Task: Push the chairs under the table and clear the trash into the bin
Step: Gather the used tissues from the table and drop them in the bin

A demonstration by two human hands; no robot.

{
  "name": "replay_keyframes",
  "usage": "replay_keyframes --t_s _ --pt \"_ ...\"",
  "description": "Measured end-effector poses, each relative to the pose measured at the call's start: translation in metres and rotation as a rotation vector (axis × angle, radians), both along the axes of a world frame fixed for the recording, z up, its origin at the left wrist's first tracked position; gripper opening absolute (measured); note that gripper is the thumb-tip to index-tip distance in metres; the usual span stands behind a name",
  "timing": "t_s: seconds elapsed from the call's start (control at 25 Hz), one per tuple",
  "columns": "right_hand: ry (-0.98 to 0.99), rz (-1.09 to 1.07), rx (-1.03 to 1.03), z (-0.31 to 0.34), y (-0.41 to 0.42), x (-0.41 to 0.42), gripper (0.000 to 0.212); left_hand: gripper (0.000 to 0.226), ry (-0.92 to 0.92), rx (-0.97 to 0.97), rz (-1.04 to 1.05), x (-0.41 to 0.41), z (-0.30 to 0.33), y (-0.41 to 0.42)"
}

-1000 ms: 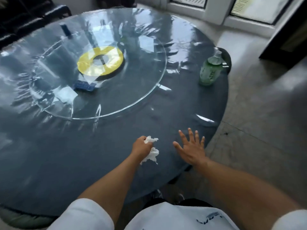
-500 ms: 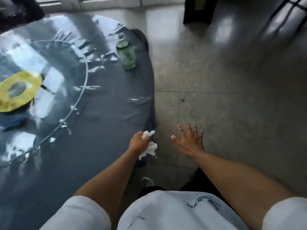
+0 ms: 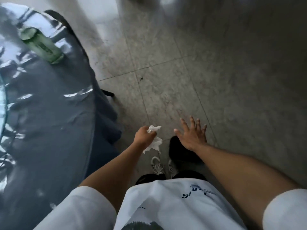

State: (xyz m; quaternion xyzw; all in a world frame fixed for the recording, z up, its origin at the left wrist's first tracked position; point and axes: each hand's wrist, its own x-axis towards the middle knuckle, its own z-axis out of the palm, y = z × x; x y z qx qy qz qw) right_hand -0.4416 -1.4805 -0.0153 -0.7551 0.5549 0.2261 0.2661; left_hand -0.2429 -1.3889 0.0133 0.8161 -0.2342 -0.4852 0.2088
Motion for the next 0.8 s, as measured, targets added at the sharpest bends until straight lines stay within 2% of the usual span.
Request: replay_keyframes --t_s 0.12,0.24,0.36,0.52,0.68,0.8 --pt "0.000 -0.138 0.001 -0.005 0.015 -0.021 0.077 0.030 0.006 0.028 -0.157 -0.022 -0.021 -0.016" --pt "0.037 -0.210 0.016 -0.013 0.030 -0.043 0.077 0.035 0.010 0.067 -0.237 -0.042 -0.046 -0.023" --pt "0.070 -0.248 0.040 -0.025 0.044 -0.065 0.077 0.041 0.060 0.087 -0.212 -0.065 -0.065 -0.019" --pt "0.063 -0.282 0.070 -0.054 0.042 -0.083 0.077 0.034 0.068 0.112 -0.198 -0.089 -0.095 -0.024" --pt "0.053 -0.260 0.164 -0.122 0.031 -0.114 0.078 0.035 0.042 0.179 -0.173 -0.120 -0.160 -0.036" --pt "0.047 -0.173 0.191 -0.178 0.013 -0.137 0.078 0.038 0.041 0.222 -0.071 -0.145 -0.215 -0.048"
